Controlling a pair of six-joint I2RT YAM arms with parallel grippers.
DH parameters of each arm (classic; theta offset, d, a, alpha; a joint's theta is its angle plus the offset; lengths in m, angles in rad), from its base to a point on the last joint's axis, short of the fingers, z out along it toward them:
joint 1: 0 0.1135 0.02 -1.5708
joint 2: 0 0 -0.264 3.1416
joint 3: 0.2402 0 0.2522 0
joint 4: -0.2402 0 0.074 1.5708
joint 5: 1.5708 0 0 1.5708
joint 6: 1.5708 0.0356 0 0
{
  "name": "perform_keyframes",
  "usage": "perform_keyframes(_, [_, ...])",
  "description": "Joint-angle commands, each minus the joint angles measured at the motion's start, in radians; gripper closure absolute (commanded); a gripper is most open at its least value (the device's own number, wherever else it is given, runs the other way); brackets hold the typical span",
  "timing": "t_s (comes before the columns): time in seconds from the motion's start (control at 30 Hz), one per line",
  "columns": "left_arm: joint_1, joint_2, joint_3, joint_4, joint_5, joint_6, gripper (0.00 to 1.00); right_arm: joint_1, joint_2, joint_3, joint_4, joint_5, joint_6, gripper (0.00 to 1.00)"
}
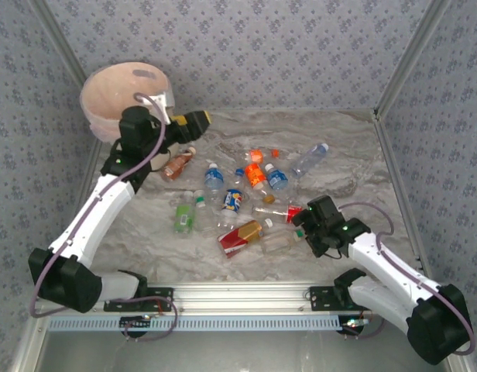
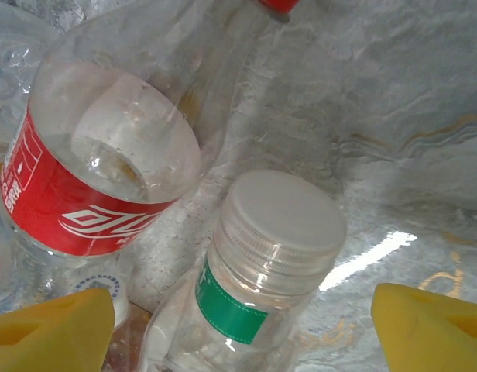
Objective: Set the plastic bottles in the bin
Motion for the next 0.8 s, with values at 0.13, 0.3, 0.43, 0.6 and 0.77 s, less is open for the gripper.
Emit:
perform_keyframes(0.13, [-0.04,-0.033,-0.094,0.066,-0.024,-0.029,0.02,0.039,0.066,-0.067,0.14,0.05,0.166,0.19])
perform_keyframes(0.3, [-0.047,-0.045,-0.142,0.065,-0.012,-0.026,0.02,0.05,0.101,-0.096,0.211,0.087,0.201,0.27])
perform_keyframes(0.43, [-0.047,-0.056,-0.163,0.064,-0.026,-0.025,0.02,0.059,0.117,-0.128,0.255,0.107,0.235,0.37])
perform_keyframes(0.6, [-0.047,-0.046,-0.162,0.069,-0.019,-0.012,0.02,0.06,0.082,-0.136,0.245,0.148,0.236,0.52])
perform_keyframes(0.77, [-0.047,-0.023,-0.156,0.083,0.018,-0.011,0.02,0.079,0.011,-0.13,0.233,0.226,0.177,0.63])
